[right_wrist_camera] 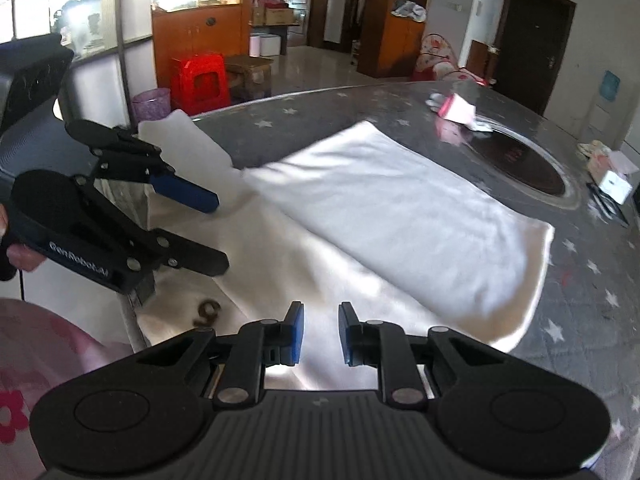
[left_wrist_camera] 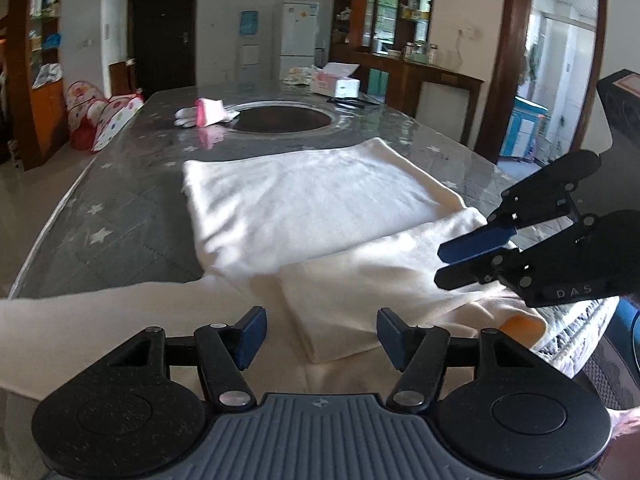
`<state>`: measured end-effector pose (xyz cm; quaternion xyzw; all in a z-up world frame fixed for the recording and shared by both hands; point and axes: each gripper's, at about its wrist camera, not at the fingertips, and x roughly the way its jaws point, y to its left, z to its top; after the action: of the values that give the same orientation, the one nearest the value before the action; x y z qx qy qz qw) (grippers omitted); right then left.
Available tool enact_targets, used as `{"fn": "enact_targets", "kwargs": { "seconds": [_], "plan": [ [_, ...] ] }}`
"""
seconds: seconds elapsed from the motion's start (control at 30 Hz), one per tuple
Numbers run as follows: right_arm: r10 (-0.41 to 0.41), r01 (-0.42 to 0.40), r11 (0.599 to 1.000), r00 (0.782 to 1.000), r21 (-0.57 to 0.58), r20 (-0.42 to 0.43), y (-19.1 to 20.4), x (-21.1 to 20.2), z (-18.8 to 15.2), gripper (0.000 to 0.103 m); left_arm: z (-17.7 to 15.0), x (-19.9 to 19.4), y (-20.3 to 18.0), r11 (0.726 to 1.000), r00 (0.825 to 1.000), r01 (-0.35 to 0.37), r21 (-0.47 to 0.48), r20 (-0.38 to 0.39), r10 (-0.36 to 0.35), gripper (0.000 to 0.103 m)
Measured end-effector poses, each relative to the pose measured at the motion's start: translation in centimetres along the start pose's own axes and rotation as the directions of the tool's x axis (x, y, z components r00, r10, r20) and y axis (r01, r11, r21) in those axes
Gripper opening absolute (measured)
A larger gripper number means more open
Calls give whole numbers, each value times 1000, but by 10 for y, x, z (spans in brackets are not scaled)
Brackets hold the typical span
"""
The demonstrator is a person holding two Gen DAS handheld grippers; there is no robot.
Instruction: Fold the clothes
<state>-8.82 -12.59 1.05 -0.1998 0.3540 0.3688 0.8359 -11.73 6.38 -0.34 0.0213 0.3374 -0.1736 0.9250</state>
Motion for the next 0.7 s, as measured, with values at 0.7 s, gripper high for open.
{"fn": "enact_targets", "kwargs": {
  "seconds": [0.7],
  "plan": [
    [101, -100, 994, 995, -47, 15, 18, 49, 42, 18, -18, -59, 104, 873, 910, -385, -298, 33, 413, 66]
  ]
}}
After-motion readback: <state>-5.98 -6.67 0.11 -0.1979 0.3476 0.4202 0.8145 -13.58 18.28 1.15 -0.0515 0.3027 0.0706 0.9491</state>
